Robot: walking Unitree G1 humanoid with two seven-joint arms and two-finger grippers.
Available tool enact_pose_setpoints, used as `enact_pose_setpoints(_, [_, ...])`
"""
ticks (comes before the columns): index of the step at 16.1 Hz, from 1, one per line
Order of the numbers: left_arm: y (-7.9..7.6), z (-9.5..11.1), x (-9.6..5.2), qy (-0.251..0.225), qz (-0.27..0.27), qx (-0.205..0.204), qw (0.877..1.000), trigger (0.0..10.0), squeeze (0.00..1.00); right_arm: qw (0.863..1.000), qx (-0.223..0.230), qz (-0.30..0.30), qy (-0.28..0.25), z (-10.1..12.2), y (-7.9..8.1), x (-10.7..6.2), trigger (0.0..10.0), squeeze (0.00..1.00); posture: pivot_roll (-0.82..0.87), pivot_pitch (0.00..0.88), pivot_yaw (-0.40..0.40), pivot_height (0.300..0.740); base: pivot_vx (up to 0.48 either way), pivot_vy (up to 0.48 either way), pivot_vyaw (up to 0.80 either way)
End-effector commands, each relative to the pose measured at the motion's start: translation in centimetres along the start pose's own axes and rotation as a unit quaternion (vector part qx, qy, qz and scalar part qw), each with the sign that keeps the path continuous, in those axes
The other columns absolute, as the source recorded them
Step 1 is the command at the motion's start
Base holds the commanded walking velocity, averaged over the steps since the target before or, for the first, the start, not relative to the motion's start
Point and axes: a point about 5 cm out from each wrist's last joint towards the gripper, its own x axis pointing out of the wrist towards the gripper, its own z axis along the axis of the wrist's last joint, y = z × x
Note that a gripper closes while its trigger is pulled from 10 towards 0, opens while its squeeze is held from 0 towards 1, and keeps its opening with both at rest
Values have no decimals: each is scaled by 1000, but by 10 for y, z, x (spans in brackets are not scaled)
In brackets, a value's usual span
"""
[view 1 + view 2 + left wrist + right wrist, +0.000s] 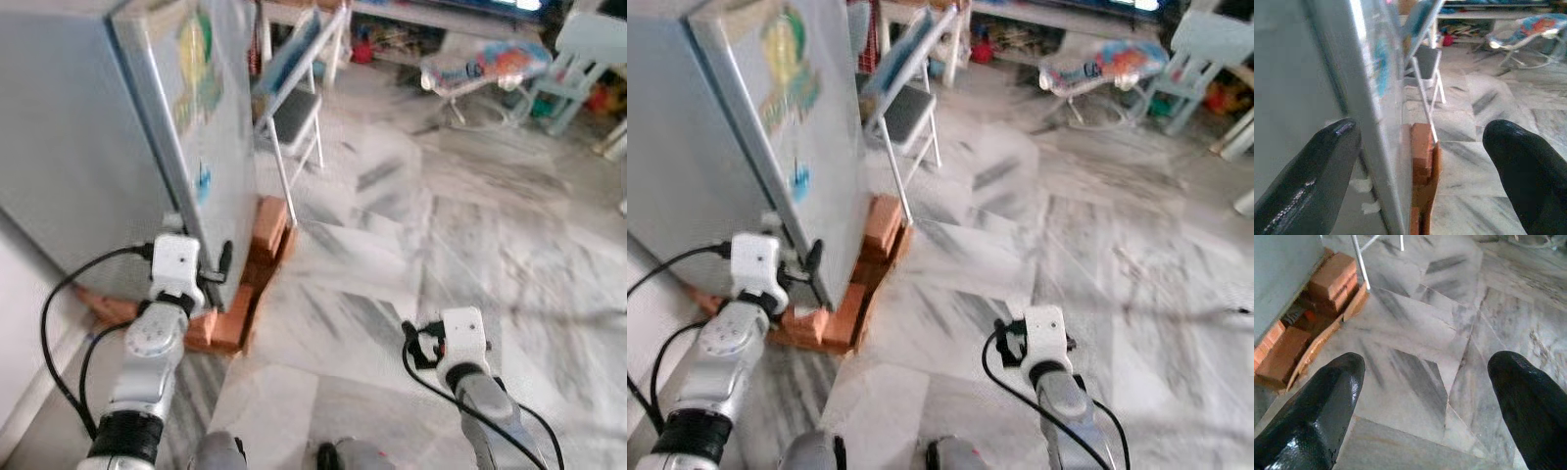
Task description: Restocking fridge
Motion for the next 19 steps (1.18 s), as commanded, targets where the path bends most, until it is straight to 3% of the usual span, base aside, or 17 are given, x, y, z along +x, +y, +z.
enact_pose_setpoints(1, [3, -8, -10, 6, 12, -14, 1000, 10000, 0, 999, 9, -12, -32, 15, -4, 2, 10000, 0, 105, 119, -72, 740, 0, 0, 0])
enact_pose_setpoints(5, [-14, -17, -38, 4, 12, -30, 999, 10000, 0, 995, 34, -18, -95, 40, -1, 6, 10000, 0, 111, 118, -78, 740, 0, 0, 0])
enact_pose_setpoints(8, [-16, -21, -54, 12, 19, -36, 999, 10000, 0, 995, 50, -15, -91, 38, 4, 2, 10000, 0, 115, 122, -73, 740, 0, 0, 0])
enact_pose_setpoints(19, [-16, -22, -56, 15, 19, -36, 999, 10000, 0, 995, 48, -17, -87, 36, 5, 2, 10000, 0, 115, 122, -73, 740, 0, 0, 0])
